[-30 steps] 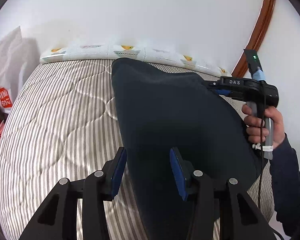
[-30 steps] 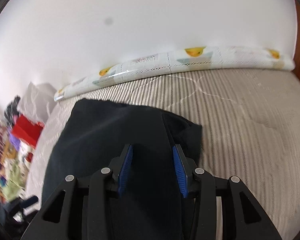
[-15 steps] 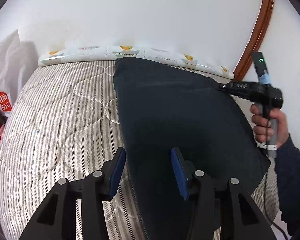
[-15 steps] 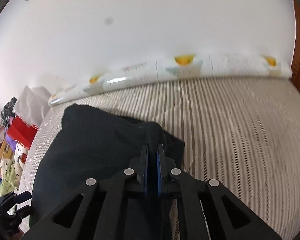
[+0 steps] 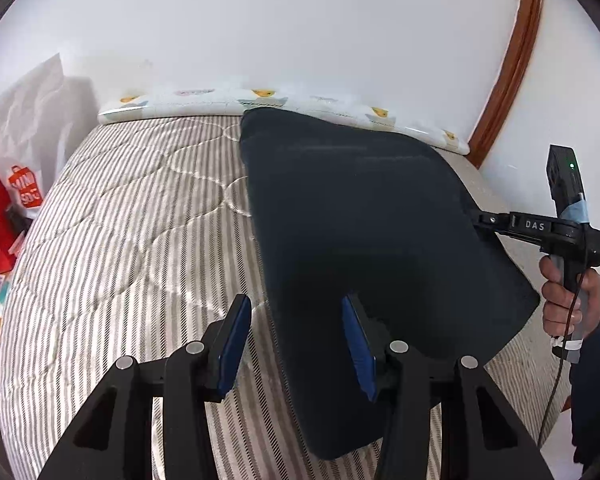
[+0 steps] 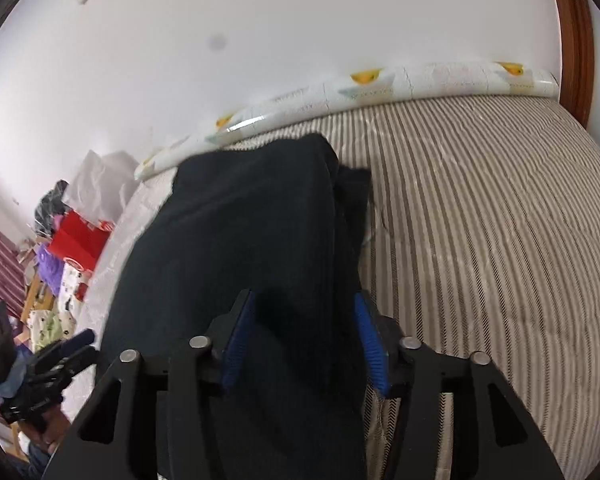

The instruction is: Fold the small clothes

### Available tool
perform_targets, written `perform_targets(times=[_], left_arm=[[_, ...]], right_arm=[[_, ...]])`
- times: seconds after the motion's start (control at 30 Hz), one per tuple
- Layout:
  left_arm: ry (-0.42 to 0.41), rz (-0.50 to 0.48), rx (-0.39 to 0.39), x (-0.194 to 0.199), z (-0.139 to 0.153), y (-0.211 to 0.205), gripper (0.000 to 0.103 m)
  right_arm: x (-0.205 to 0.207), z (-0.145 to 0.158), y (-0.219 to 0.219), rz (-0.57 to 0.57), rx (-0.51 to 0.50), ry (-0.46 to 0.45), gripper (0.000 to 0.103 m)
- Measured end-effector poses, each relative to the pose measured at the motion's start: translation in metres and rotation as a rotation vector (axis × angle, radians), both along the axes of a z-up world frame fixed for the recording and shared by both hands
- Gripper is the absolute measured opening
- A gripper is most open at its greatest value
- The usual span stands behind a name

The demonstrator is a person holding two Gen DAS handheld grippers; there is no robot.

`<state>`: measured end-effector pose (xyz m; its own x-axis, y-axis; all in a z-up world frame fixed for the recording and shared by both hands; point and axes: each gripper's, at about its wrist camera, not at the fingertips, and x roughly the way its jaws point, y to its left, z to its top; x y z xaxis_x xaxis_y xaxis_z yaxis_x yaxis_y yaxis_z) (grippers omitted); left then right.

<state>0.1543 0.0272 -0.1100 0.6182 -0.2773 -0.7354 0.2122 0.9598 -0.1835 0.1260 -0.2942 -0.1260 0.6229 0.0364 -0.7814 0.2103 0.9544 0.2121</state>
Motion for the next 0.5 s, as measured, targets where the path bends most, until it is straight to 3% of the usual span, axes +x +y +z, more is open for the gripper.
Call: perform_targets(times=[0.1, 0.17, 0.3, 0.4, 0.5], left_arm=[[-0.012, 0.034, 0.042, -0.005, 0.0, 0.0, 0.045], [-0.012, 0.045, 0.046, -0.007, -0.002, 0.001, 0.045], [-0.01, 0.065, 0.048, -0.011, -0.003, 0.001, 0.045], [-0.015, 0.074, 0.061, -0.015, -0.002, 0.0, 0.045], [-0.017, 0.086, 0.073, -0.02, -0.001, -0.003, 0.045]], right_arm=[[-0.015, 0.007, -0.013, -0.006, 0.043, -0.079, 0.005], [-0.021, 0.008, -0.018, -0.039, 0.041, -0.079, 0.003], [-0.033, 0.017, -0.01, -0.088, -0.034, -0.055, 0.005], [-0.05, 0.034, 0.008, -0.092, -0.112, -0.1, 0.008], [-0.058, 0.041, 0.039, -0.047, -0.211, -0.127, 0.021]])
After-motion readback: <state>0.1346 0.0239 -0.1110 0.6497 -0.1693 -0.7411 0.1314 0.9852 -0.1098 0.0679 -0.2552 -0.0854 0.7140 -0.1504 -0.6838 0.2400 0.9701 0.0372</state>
